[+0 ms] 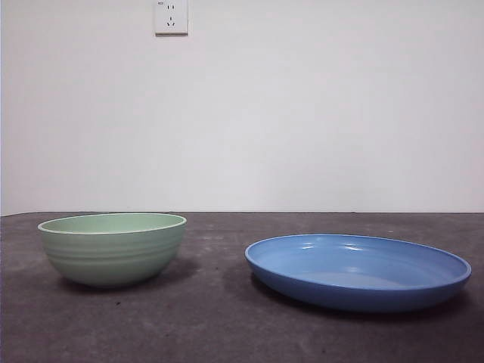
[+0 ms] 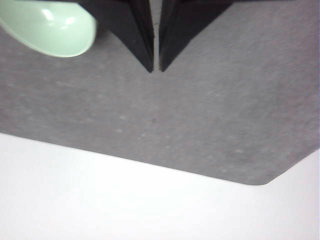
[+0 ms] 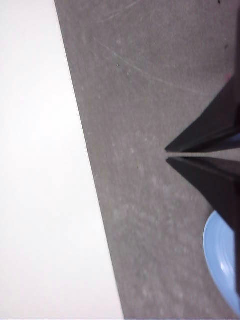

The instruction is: Place the green bowl on the blue plate

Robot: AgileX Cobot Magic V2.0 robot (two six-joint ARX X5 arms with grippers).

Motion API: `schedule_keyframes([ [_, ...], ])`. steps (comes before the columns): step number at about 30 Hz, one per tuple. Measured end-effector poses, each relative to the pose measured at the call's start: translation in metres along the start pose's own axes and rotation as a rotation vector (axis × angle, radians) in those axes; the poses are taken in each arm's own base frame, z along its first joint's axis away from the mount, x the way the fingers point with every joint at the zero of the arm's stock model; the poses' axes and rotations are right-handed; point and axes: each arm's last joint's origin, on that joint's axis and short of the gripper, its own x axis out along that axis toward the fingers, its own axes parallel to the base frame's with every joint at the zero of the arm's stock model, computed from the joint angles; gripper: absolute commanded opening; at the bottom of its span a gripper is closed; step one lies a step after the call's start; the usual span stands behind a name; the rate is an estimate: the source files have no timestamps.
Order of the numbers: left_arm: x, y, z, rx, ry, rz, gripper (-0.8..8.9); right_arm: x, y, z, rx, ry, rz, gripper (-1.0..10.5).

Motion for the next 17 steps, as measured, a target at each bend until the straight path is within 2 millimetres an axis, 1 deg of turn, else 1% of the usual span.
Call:
schedule_keyframes([
  [5, -0.001, -0.009, 0.030, -0.021, 0.065, -0.055, 0.18, -0.009, 0.013, 0.031, 0.035, 0.042, 0.096, 0.1],
  [9, 0.000, -0.018, 0.056, -0.037, 0.143, -0.139, 0.18, -0.013, 0.024, 0.055, 0.066, 0.103, 0.191, 0.1],
  [14, 0.003, -0.031, 0.087, -0.058, 0.225, -0.277, 0.18, -0.015, 0.035, 0.080, 0.092, 0.218, 0.281, 0.1],
  [17, 0.004, -0.037, 0.101, -0.071, 0.283, -0.351, 0.18, -0.014, 0.040, 0.091, 0.111, 0.298, 0.329, 0.1],
])
